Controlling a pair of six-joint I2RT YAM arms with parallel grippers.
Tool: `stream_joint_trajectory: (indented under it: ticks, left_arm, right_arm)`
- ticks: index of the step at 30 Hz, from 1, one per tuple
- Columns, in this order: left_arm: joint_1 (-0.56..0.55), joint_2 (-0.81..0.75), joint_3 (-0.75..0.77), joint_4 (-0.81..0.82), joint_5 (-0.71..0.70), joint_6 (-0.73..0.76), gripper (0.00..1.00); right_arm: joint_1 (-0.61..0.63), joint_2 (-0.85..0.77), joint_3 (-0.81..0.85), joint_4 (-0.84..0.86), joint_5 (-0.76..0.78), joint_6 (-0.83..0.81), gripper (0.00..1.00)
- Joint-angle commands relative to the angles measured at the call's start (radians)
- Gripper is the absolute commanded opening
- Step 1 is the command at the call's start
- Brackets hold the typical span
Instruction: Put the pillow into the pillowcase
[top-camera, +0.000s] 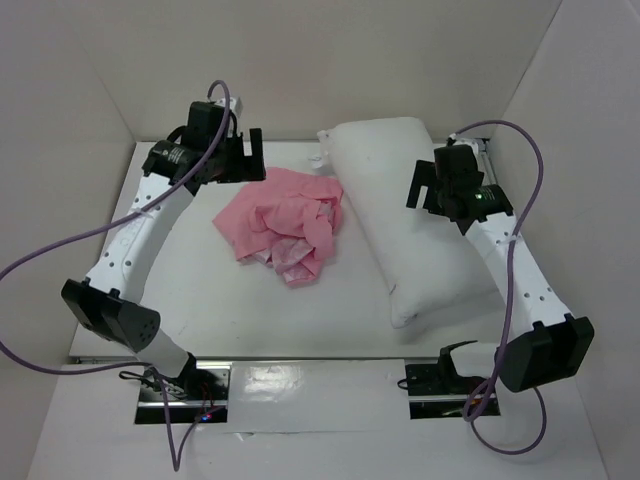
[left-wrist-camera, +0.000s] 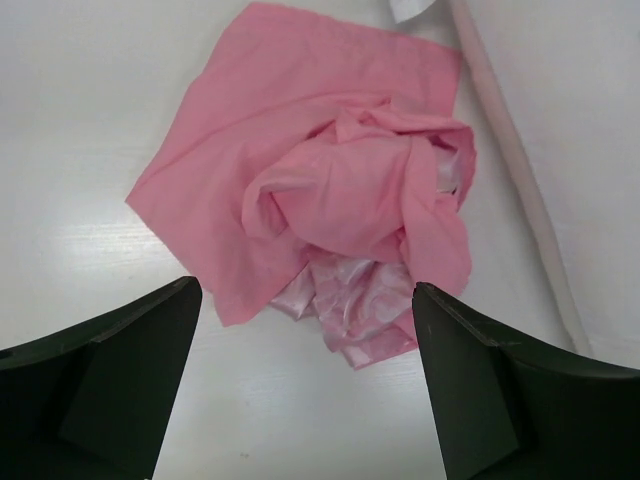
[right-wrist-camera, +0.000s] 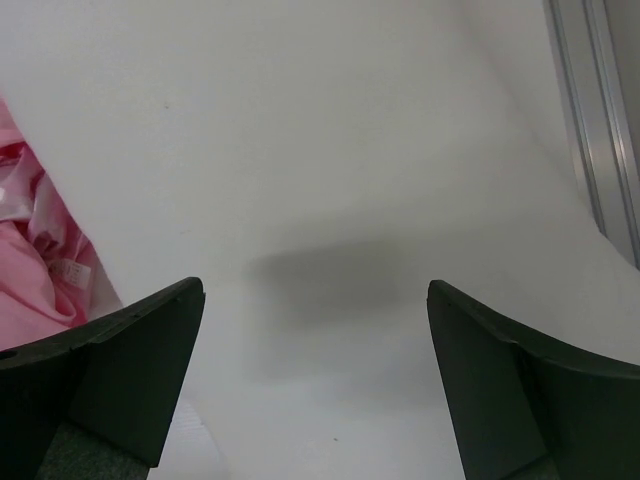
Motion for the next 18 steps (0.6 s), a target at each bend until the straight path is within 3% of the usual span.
stream_joint_trajectory:
  ticks: [1, 6, 12, 15, 18]
  left_arm:
    - [0.008, -0.034, -0.086, 0.005, -0.029, -0.026, 1.0]
    - [0.017, -0.064, -0.247, 0.034, -0.093, -0.083, 1.0]
    - [0.127, -0.064, -0.374, 0.035, -0.104, -0.18, 1.0]
    - [0.178, -0.054, -0.436, 0.065, -0.041, -0.201, 1.0]
    - [0.212, -0.054, -0.535, 0.137, 0.061, -0.201, 1.0]
  right_arm:
    - [0.028, -0.023, 0.023, 0.088, -0.018, -0.017, 1.0]
    - [0.138, 0.045, 0.075, 0.088, -0.059, -0.027, 1.0]
    - [0.453, 0.196, 0.135, 0.121, 0.065, 0.033, 1.0]
    - [0.533, 0.283, 0.148, 0.131, 0.09, 0.044, 1.0]
    - [0.554, 0.359, 0.137, 0.17, 0.019, 0.064, 1.0]
